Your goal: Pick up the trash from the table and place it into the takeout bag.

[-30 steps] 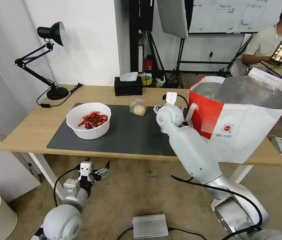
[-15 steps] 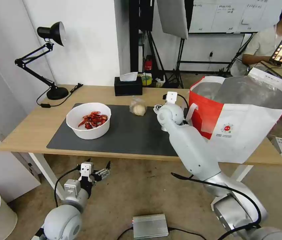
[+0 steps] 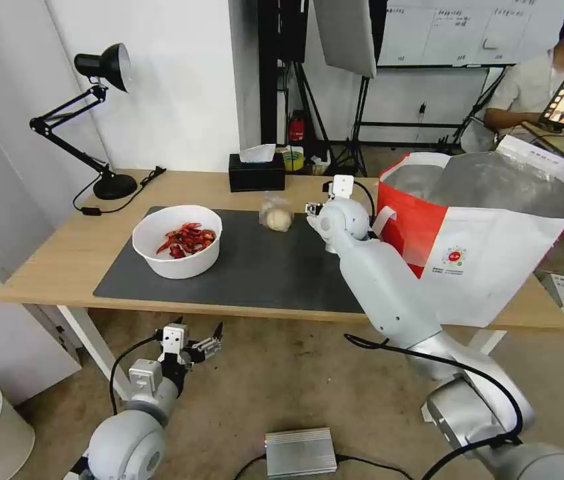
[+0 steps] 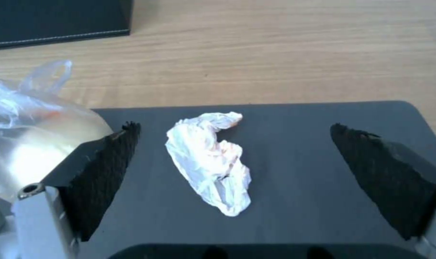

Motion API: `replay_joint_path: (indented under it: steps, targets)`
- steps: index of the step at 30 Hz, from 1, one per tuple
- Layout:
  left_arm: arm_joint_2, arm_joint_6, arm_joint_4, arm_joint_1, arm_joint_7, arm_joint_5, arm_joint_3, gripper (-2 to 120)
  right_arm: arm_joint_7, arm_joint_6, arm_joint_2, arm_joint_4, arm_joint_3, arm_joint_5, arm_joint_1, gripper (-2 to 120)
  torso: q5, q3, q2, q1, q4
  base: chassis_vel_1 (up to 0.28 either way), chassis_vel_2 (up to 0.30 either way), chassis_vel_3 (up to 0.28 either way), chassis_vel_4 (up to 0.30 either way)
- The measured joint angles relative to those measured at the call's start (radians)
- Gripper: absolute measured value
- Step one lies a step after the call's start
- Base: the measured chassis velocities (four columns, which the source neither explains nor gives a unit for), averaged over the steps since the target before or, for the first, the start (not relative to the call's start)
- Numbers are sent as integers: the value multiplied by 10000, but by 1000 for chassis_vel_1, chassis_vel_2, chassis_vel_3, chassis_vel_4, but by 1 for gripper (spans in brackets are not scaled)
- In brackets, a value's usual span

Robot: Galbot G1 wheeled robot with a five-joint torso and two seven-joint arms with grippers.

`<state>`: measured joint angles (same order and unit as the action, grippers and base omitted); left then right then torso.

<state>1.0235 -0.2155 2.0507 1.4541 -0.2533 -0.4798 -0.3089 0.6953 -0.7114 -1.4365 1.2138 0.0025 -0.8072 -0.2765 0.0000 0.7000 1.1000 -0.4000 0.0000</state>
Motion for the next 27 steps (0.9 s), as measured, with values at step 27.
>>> replay_joint_path:
  steps: [27]
  targets:
    - [23, 7, -89, -90, 0, 11, 89, 100, -1436, -98, 68, -1447, 10, 478, 737, 100, 0, 1, 0, 0, 0, 0, 0, 0, 0]
